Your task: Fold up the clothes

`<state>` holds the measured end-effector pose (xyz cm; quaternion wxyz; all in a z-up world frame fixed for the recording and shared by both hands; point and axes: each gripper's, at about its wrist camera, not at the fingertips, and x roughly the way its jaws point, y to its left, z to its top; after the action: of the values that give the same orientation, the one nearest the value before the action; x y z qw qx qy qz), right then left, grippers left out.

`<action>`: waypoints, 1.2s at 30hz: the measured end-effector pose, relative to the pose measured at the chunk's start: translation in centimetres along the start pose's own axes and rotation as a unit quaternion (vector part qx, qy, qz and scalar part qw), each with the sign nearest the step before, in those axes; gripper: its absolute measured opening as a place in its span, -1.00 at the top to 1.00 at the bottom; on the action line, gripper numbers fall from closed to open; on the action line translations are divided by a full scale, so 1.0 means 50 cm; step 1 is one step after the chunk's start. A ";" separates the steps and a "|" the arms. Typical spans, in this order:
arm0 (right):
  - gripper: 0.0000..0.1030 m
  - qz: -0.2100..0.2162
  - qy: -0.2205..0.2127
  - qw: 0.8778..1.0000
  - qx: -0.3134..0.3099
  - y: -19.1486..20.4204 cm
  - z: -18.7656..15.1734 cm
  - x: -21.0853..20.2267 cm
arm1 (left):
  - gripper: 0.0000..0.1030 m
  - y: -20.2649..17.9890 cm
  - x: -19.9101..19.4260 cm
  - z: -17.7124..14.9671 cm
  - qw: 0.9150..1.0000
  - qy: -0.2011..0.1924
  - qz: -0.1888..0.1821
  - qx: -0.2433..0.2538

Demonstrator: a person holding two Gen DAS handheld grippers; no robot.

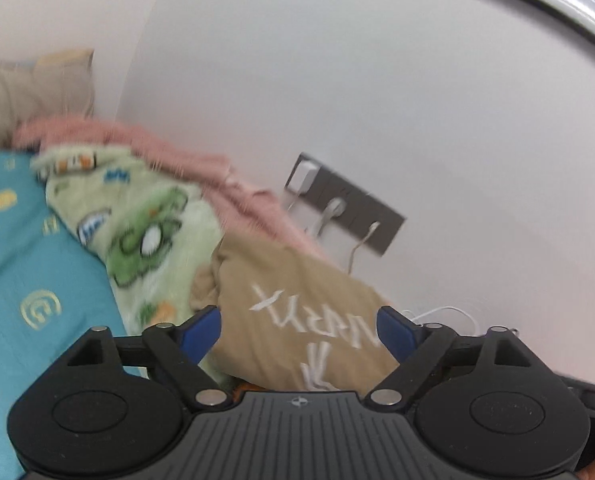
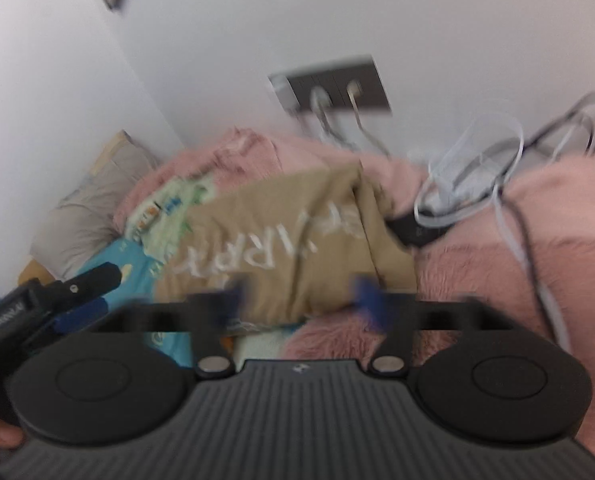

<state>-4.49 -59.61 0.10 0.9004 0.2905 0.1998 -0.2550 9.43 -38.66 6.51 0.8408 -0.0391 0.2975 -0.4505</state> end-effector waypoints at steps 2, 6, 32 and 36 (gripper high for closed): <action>-1.00 0.003 -0.027 0.999 -0.022 0.017 0.003 -0.051 | -0.82 -0.032 -0.056 0.005 1.000 -0.016 0.007 0.026; -1.00 0.014 -0.068 0.996 -0.056 0.052 0.000 -0.146 | -0.99 -0.087 -0.173 0.000 0.997 -0.052 0.007 0.061; -1.00 0.056 -0.168 0.966 -0.189 0.194 -0.236 -0.480 | -0.99 -0.179 -0.639 -0.259 0.973 -0.180 0.105 0.098; -1.00 0.044 -0.172 0.965 -0.194 0.201 -0.239 -0.487 | -0.99 -0.170 -0.643 -0.264 0.972 -0.179 0.118 0.094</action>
<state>-20.47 -36.75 7.71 0.9707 0.0707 0.0744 -0.2175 -17.29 -15.92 13.48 0.9275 -0.0043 0.1006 -0.3600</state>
